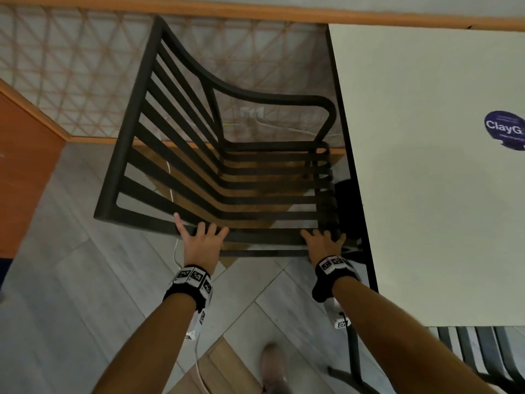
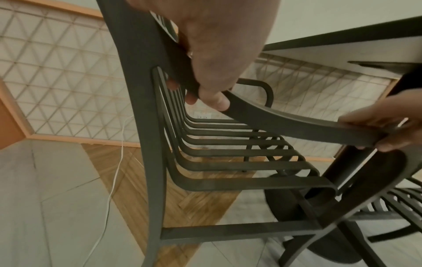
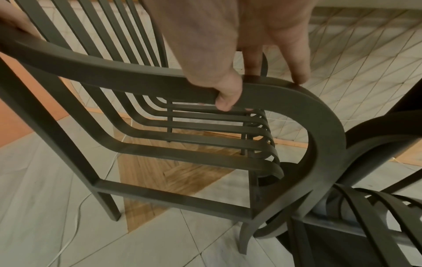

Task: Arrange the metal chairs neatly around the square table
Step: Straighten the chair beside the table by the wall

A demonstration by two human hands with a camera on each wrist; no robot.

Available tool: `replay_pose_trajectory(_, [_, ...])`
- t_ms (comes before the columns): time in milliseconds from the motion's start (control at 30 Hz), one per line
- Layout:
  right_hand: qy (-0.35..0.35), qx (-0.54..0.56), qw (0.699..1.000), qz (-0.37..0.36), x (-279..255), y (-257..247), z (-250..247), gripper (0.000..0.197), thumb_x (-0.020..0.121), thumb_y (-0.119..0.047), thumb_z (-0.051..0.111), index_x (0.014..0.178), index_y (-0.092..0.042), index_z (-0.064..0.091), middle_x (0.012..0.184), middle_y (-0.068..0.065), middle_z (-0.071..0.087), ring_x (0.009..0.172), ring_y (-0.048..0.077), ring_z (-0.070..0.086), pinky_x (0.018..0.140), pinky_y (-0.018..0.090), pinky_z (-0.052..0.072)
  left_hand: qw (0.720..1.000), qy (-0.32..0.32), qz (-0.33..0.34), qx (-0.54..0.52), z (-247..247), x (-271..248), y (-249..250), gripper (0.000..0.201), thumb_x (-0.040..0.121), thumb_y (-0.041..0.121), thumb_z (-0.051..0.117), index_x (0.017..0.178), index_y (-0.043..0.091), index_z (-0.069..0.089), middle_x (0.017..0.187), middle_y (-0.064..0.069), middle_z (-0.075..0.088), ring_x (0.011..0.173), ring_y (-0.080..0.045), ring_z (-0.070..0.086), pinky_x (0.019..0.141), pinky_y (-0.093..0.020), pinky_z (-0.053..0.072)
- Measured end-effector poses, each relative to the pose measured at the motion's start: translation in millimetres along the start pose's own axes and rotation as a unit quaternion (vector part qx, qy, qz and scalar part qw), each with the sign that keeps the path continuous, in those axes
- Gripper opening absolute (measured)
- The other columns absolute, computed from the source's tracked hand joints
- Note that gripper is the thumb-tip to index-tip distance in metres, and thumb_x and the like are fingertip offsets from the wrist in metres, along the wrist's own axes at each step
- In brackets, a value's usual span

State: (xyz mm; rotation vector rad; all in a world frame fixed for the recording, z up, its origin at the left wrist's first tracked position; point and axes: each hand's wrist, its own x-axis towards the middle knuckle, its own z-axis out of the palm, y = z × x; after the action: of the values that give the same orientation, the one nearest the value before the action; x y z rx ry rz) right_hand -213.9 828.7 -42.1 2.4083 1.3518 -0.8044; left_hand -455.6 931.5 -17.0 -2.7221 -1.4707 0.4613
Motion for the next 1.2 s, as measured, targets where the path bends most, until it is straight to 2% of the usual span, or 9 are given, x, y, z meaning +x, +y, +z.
replay_pose_trajectory(200, [0.002,0.011,1.000,0.007,-23,1,16,0.061,0.086,-0.001,0.054,0.136,-0.030,0.036,0.139,0.012,0.044,0.133,0.037,0.031,0.108,0.075,0.008,0.999,0.036,-0.014,-0.029,12,-20,4,0.037,0.065,0.008,0.080,0.097,0.023,0.071,0.079,-0.004,0.067,0.093,-0.030,0.063,0.109,-0.076,-0.001])
replay_pose_trajectory(500, [0.000,-0.006,1.000,0.011,-20,1,18,0.063,0.084,0.000,0.057,0.136,-0.028,0.035,0.141,0.013,0.040,0.134,0.040,0.028,0.108,0.074,0.008,0.999,-0.014,-0.044,-0.004,9,-19,10,0.036,0.073,0.013,0.074,0.104,0.027,0.065,0.088,0.001,0.067,0.104,-0.027,0.059,0.108,-0.077,-0.002])
replay_pose_trajectory(600, [0.027,-0.008,1.000,-0.004,-28,1,22,0.053,0.089,-0.007,0.051,0.137,-0.022,0.034,0.139,0.013,0.044,0.132,0.036,0.032,0.112,0.068,0.015,0.997,-0.035,-0.063,-0.013,5,-27,20,0.054,0.071,0.020,0.075,0.122,0.027,0.057,0.113,-0.002,0.065,0.126,-0.027,0.047,0.109,-0.075,0.001])
replay_pose_trajectory(700, [0.057,0.011,0.997,-0.046,-43,-4,17,0.049,0.089,-0.010,0.052,0.135,-0.016,0.037,0.138,0.014,0.047,0.129,0.033,0.039,0.112,0.056,0.027,0.996,-0.042,-0.072,-0.023,0,-36,33,0.081,0.077,0.030,0.073,0.147,0.024,0.034,0.150,-0.009,0.041,0.147,-0.030,0.023,0.114,-0.070,0.001])
replay_pose_trajectory(800, [0.088,0.075,0.990,-0.075,-65,-11,6,0.045,0.087,-0.006,0.052,0.130,-0.016,0.043,0.132,0.013,0.052,0.122,0.032,0.047,0.104,0.049,0.039,0.994,-0.063,-0.078,-0.035,-12,-49,47,0.072,0.083,0.026,0.067,0.147,0.023,0.035,0.158,-0.011,0.029,0.149,-0.031,0.016,0.116,-0.065,0.004])
replay_pose_trajectory(900, [0.098,0.172,0.975,-0.098,-99,-15,-9,0.035,0.091,-0.012,0.052,0.125,-0.017,0.047,0.128,0.010,0.054,0.114,0.029,0.053,0.093,0.044,0.048,0.993,-0.110,-0.036,-0.008,-30,-65,60,0.042,0.086,0.021,0.059,0.129,0.022,0.057,0.154,-0.012,0.035,0.147,-0.029,0.023,0.118,-0.063,0.009])
replay_pose_trajectory(1033, [0.090,0.272,0.941,-0.181,-156,-5,-37,0.023,0.094,-0.023,0.051,0.116,-0.019,0.052,0.120,0.008,0.058,0.104,0.028,0.059,0.085,0.038,0.051,0.993,-0.118,0.017,0.009,-61,-93,79,0.027,0.090,0.026,0.056,0.116,0.025,0.064,0.134,-0.001,0.057,0.134,-0.019,0.044,0.119,-0.059,0.013])
replay_pose_trajectory(1100, [0.105,0.296,0.923,-0.224,-188,19,-58,0.022,0.094,-0.024,0.052,0.116,-0.022,0.052,0.115,0.006,0.062,0.099,0.026,0.061,0.084,0.038,0.052,0.993,-0.100,0.060,0.009,-81,-108,93,0.024,0.092,0.028,0.053,0.113,0.026,0.065,0.127,0.000,0.062,0.127,-0.019,0.050,0.117,-0.051,0.024])
replay_pose_trajectory(1200, [0.158,0.288,0.911,-0.248,-235,86,-92,0.021,0.095,-0.026,0.051,0.116,-0.021,0.052,0.099,0.005,0.070,0.087,0.025,0.063,0.078,0.037,0.051,0.986,-0.085,0.140,-0.042,-113,-129,126,0.023,0.093,0.027,0.053,0.109,0.025,0.069,0.113,0.002,0.071,0.108,-0.018,0.062,0.099,-0.036,0.044])
